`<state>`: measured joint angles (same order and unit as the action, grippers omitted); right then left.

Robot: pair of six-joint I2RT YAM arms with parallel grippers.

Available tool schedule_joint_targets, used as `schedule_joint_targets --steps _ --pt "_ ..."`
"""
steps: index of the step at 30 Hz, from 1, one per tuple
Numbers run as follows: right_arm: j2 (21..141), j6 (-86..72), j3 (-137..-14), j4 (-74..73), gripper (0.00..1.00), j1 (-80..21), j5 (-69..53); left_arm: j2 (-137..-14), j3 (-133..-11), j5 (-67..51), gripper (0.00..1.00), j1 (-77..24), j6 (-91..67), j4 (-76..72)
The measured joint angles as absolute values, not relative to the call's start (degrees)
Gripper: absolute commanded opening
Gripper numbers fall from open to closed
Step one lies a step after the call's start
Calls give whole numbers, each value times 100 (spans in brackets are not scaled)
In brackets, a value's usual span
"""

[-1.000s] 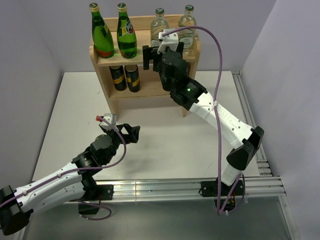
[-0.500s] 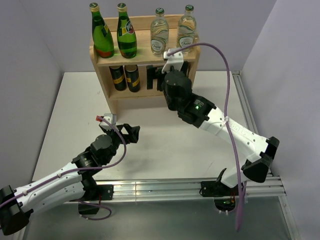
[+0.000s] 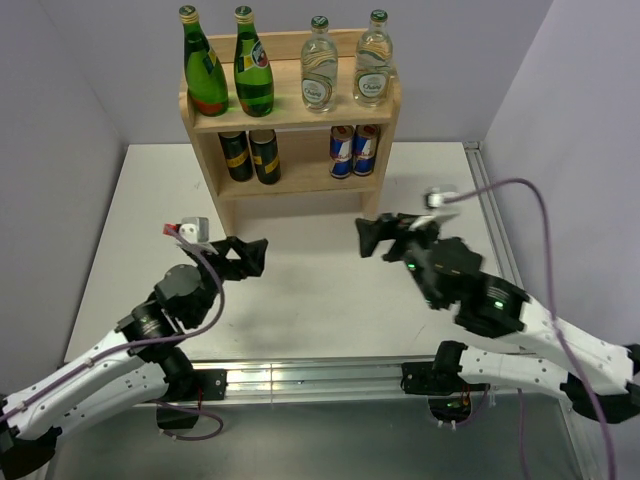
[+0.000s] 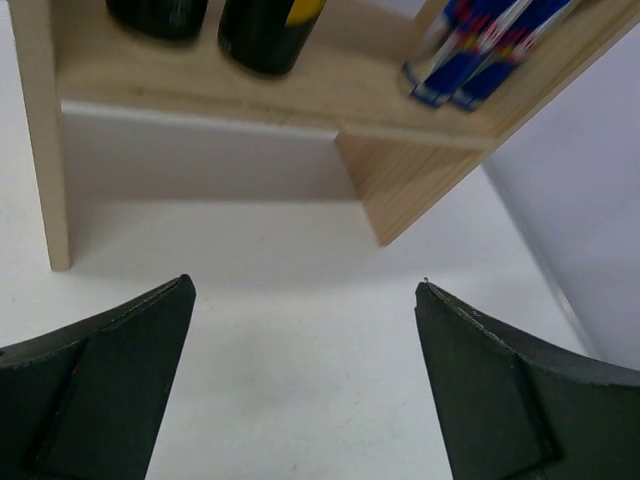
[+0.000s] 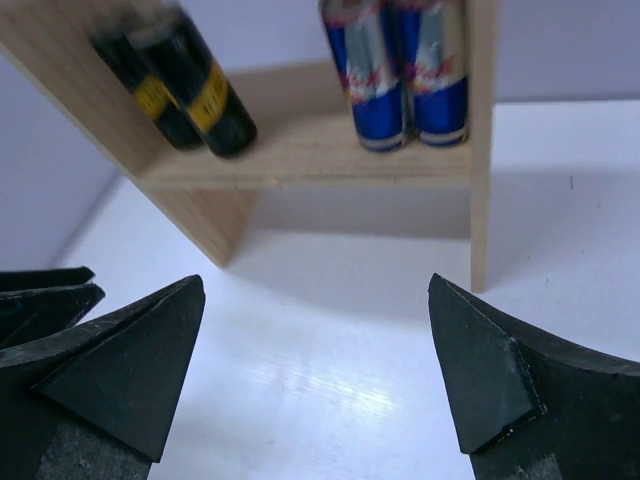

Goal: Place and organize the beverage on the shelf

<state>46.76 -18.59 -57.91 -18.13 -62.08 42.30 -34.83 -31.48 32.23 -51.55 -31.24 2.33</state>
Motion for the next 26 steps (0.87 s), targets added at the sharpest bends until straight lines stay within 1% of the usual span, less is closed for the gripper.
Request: schedule_joint_targets --steps 4,7,10,14,26 --pt "3476 -1925 -5769 -1804 100 -6228 4257 -3227 -4003 3242 99 -5155 -3105 554" --pt "2941 -1918 -5846 -1752 100 -6228 4289 -3120 -4613 3262 99 -5155 -3048 637" --pt "2893 -1896 -5916 -1758 100 -6228 4305 -3063 -5120 3306 99 -5155 -2912 670" --pt "3074 -1852 -5916 -1887 100 -6228 4300 -3057 -5437 3328 99 -5155 -2749 676" --pt "3232 -1723 -5916 -1935 100 -6228 4222 -3026 -5468 3334 99 -5155 -2532 849"
